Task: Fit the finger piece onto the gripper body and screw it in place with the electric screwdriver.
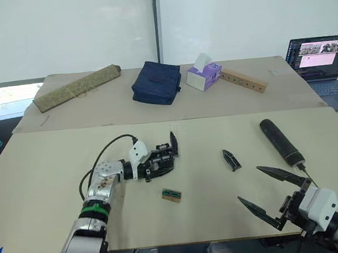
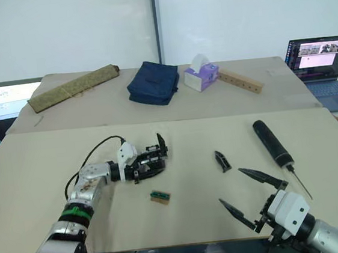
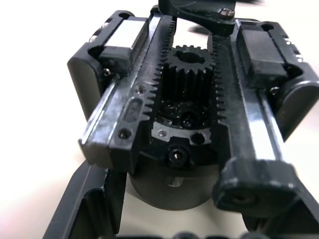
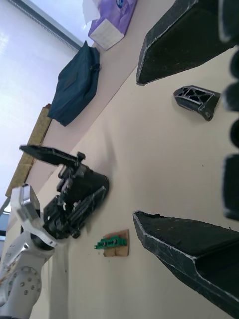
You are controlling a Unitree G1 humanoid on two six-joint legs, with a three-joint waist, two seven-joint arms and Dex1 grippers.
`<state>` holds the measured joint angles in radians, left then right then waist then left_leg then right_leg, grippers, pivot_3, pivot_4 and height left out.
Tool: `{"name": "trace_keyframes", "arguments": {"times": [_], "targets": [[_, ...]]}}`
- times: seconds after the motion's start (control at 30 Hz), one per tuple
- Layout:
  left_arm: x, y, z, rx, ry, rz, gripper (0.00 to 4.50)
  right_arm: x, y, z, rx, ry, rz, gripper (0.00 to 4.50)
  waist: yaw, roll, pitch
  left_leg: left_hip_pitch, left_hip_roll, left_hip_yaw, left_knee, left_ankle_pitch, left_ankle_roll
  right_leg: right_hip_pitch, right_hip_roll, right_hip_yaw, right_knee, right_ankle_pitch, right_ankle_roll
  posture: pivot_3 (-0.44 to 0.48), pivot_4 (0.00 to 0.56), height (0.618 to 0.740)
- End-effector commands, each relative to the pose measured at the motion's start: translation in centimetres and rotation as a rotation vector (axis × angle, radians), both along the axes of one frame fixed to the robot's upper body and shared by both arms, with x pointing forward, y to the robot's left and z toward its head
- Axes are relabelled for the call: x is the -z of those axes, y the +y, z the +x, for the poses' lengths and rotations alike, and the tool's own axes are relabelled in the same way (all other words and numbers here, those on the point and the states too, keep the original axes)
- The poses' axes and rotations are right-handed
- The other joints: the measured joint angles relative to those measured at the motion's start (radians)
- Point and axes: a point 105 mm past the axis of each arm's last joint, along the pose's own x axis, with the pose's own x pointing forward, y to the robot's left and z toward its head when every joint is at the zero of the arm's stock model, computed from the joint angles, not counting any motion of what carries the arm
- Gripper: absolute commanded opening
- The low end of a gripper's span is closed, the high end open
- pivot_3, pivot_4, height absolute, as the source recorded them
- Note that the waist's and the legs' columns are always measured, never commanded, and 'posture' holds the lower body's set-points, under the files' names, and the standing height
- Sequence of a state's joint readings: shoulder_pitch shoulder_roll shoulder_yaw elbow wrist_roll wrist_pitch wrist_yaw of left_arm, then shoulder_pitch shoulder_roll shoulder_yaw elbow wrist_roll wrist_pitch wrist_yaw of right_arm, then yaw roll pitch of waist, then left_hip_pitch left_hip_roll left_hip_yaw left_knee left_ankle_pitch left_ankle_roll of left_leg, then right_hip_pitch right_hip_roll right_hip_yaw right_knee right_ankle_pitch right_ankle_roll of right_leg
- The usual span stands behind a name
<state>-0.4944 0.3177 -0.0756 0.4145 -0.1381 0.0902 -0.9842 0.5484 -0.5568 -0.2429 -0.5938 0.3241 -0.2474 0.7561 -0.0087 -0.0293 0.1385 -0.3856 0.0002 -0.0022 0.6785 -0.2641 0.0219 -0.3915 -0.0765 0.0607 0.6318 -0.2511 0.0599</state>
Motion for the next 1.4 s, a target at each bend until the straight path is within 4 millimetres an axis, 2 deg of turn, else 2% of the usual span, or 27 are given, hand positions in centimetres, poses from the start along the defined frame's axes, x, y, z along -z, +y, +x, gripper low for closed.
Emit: {"name": "trace_keyframes", "arguments": {"times": [0.03,0.1,0.17,0.23,0.43,0.67,0.83,0.87,0.9,0.93,0.97,1.1,1.27,1.4], "targets": [[-4.6,-1.2,0.0,-0.126,-0.139,-0.047,2.34,-1.0,0.6,0.1,-0.015,-0.046,0.005,4.50,0.003,0.000,0.000,0.000,0.000,0.000,0.000,0.000,0.000,0.000,-0.001,0.000,0.000,0.000,0.001,0.000,0.150,0.740],[-4.3,-1.2,-0.2,-0.190,-0.149,-0.050,2.34,-1.0,0.6,0.2,-0.018,-0.048,0.006,4.50,0.006,0.000,0.000,0.000,-0.001,0.000,0.000,0.000,0.000,0.000,-0.001,0.000,-0.001,0.000,0.001,0.000,0.150,0.740],[-2.9,-0.6,-0.1,-0.292,-0.092,-0.075,2.34,-1.0,0.7,0.4,-0.026,-0.050,0.003,4.50,0.010,0.000,0.000,0.000,-0.001,0.000,0.000,0.000,0.000,0.000,-0.001,0.000,-0.001,0.000,0.001,0.000,0.150,0.740],[-2.2,-0.6,-0.6,-0.318,-0.072,-0.076,2.34,-1.2,0.5,0.6,-0.023,-0.058,0.002,4.50,0.009,0.001,0.000,0.001,-0.001,0.000,0.000,0.000,0.000,0.001,-0.001,0.001,-0.001,0.000,0.001,0.000,0.150,0.740],[-1.9,-0.9,-0.7,-0.396,-0.095,-0.038,2.34,-1.3,0.5,1.0,-0.042,-0.058,-0.010,4.50,0.012,0.001,0.000,0.001,-0.001,0.000,0.000,0.000,0.000,0.001,-0.001,0.001,-0.001,0.000,0.001,0.000,0.150,0.740],[-0.4,-2.0,-1.8,-0.342,-0.057,0.019,2.34,-1.4,0.3,1.4,-0.042,-0.063,-0.014,4.50,0.019,0.001,0.000,0.001,-0.001,0.000,-0.001,0.000,0.000,0.001,-0.001,0.001,-0.002,0.000,0.001,0.000,0.150,0.740],[-0.4,-2.1,-1.7,-0.314,-0.051,0.038,2.34,-1.4,0.3,1.5,-0.043,-0.065,-0.013,4.50,0.019,0.001,-0.001,0.002,-0.001,0.000,-0.001,0.000,0.000,0.001,-0.001,0.001,-0.002,0.000,0.001,0.000,0.150,0.740],[-0.5,-2.0,-1.6,-0.315,-0.048,0.031,3.41,-1.4,0.3,1.5,-0.043,-0.066,-0.014,4.50,0.019,0.001,-0.001,0.002,-0.001,0.000,-0.001,0.000,0.000,0.001,-0.001,0.001,-0.002,0.000,0.001,0.000,0.150,0.740],[-0.6,-1.9,-1.6,-0.311,-0.041,0.024,3.76,-1.4,0.3,1.5,-0.043,-0.067,-0.014,4.50,0.019,0.001,-0.001,0.002,-0.001,0.000,-0.001,0.000,0.000,0.001,-0.001,0.001,-0.002,0.000,0.001,0.000,0.150,0.740],[-0.6,-1.9,-1.7,-0.301,-0.033,0.020,4.34,-1.4,0.3,1.5,-0.043,-0.067,-0.013,4.50,0.019,0.001,-0.001,0.002,-0.001,0.000,-0.001,0.000,0.000,0.001,-0.001,0.001,-0.002,0.000,0.001,0.000,0.150,0.740],[-0.6,-1.7,-1.7,-0.299,-0.035,0.023,4.46,-1.4,0.4,1.5,-0.043,-0.068,-0.012,4.50,0.019,0.001,0.000,0.002,-0.001,0.000,-0.001,0.000,0.000,0.001,-0.001,0.001,-0.002,0.000,0.001,0.000,0.150,0.740],[-0.7,-0.3,-2.0,-0.237,-0.016,0.027,4.46,-1.3,0.4,1.5,-0.040,-0.069,-0.009,4.50,0.013,0.001,-0.001,0.002,-0.001,0.000,-0.001,0.000,0.000,0.001,-0.001,0.001,-0.001,0.000,0.001,0.000,0.150,0.740],[-0.6,2.7,-2.0,-0.127,0.015,0.053,4.46,-1.3,0.5,1.6,-0.040,-0.071,-0.005,4.50,0.010,0.002,-0.001,0.003,-0.001,0.000,-0.001,0.000,0.000,0.001,0.000,0.001,-0.001,0.000,0.000,0.000,0.150,0.740],[-0.4,4.7,-2.2,0.035,0.043,0.120,4.46,-1.3,0.5,1.7,-0.037,-0.071,-0.004,4.50,0.009,0.002,0.000,0.003,-0.001,0.001,-0.001,0.000,0.000,0.001,0.000,0.001,-0.001,0.000,0.000,0.000,0.150,0.740]]}}
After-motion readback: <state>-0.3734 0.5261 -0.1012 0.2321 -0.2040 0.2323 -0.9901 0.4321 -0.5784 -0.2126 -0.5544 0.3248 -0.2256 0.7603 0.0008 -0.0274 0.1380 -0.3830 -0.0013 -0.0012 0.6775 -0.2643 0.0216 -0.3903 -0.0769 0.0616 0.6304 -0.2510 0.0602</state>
